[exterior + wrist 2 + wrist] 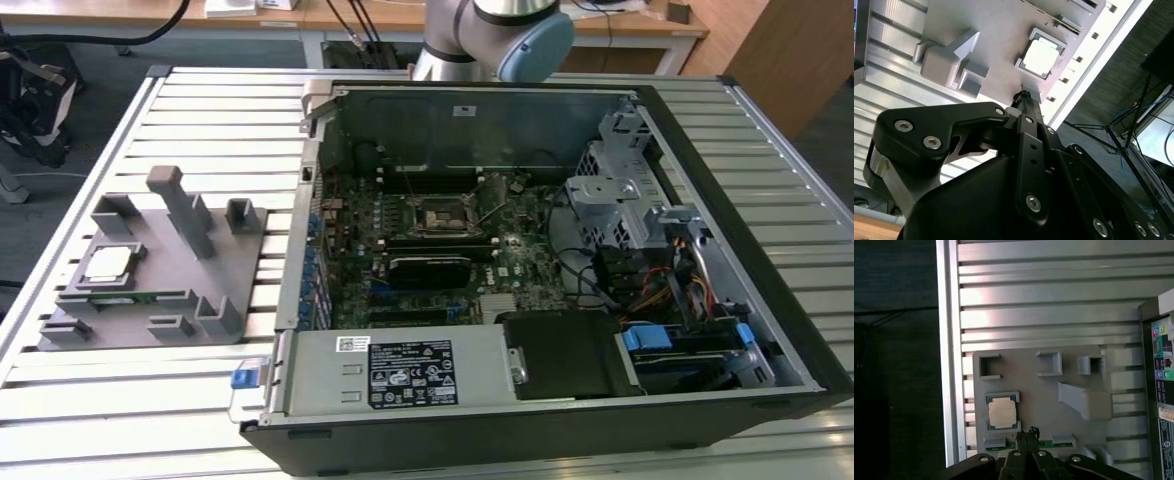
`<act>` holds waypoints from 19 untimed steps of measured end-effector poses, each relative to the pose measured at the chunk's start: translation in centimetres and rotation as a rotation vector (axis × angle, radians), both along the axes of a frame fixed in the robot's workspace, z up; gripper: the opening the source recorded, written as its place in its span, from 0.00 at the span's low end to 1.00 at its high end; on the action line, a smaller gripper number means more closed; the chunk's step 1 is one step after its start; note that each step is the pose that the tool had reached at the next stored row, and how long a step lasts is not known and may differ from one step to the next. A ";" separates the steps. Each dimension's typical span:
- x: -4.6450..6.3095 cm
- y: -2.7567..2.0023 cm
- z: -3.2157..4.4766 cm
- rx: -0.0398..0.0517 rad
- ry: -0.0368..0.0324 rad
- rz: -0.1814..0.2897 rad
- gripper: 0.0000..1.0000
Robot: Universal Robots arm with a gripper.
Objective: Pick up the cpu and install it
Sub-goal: 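Pick up the cpu and move it towards the insertion slot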
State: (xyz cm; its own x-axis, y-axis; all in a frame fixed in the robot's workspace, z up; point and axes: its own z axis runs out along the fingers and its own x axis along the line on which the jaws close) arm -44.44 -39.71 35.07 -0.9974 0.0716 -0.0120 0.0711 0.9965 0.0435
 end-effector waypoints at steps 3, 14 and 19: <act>0.0 -0.01 -0.01 -0.0010 0.0002 0.028 0.11; 0.0 -0.03 -0.68 -0.0013 0.0001 0.086 0.11; 0.0 -0.03 -1.52 -0.0015 0.0004 0.034 0.11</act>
State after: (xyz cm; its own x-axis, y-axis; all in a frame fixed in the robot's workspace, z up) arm -44.49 -39.73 33.55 -0.9992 0.0377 -0.0117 0.0372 0.9984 0.0420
